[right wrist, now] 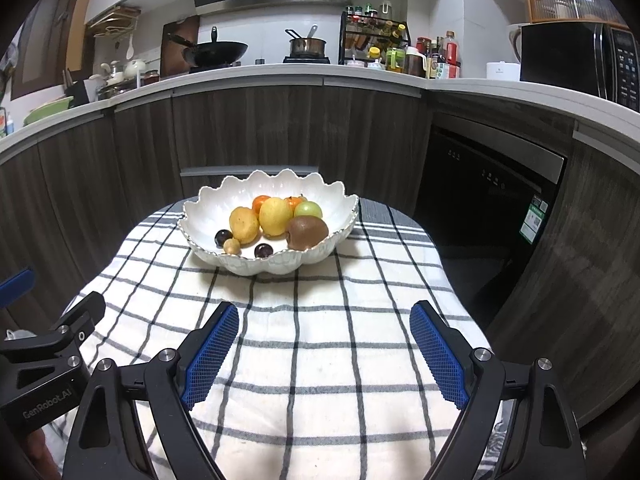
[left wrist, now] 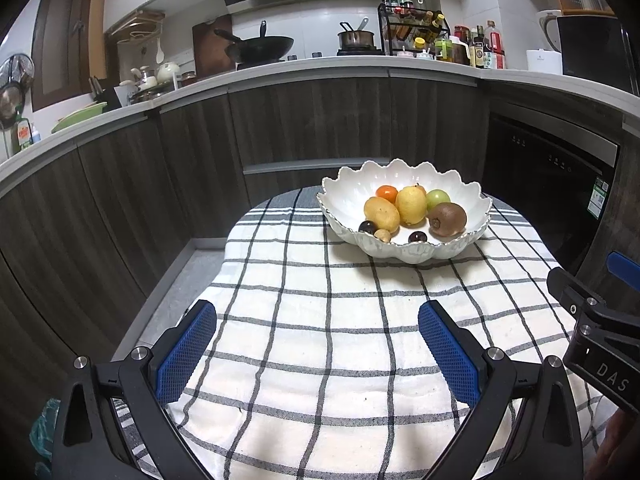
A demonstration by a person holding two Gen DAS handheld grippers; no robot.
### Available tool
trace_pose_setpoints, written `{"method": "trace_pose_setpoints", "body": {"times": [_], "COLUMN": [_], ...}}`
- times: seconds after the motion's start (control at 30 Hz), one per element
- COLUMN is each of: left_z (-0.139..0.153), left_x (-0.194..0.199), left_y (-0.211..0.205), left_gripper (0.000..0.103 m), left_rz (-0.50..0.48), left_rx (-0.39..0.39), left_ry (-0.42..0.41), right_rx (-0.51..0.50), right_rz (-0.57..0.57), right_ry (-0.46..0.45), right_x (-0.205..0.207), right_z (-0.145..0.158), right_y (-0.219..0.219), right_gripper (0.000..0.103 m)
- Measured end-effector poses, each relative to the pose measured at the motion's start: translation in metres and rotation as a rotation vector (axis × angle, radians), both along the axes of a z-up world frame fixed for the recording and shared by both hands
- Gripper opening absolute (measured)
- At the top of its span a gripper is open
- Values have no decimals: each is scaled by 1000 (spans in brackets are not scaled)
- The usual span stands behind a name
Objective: Organize fruits
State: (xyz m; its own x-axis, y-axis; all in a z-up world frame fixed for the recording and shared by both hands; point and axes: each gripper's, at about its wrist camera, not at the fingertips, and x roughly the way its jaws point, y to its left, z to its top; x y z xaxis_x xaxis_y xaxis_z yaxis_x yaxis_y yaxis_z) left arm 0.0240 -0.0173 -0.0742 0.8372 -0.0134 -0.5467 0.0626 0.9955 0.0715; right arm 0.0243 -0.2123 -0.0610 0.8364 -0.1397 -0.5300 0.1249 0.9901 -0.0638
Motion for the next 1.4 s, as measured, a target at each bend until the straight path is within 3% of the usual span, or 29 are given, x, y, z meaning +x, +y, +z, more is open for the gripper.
{"method": "trace_pose_setpoints", "body": {"times": [0.47,1.4], "left_z": [4,1], "left_x": [-4,-2], "left_y": [3,3], "left_gripper": [103,103], "left_rz": [11,-1], "left_rx": [-17,-18], "left_ry": [-27,-12], "right_rx": [-6,7], "right_rz": [15,1], "right_ry": [-48,-19], "right_x": [-7,-3], "right_z": [4,-1], "right_y": [2,-1], "right_gripper": [88,88]}}
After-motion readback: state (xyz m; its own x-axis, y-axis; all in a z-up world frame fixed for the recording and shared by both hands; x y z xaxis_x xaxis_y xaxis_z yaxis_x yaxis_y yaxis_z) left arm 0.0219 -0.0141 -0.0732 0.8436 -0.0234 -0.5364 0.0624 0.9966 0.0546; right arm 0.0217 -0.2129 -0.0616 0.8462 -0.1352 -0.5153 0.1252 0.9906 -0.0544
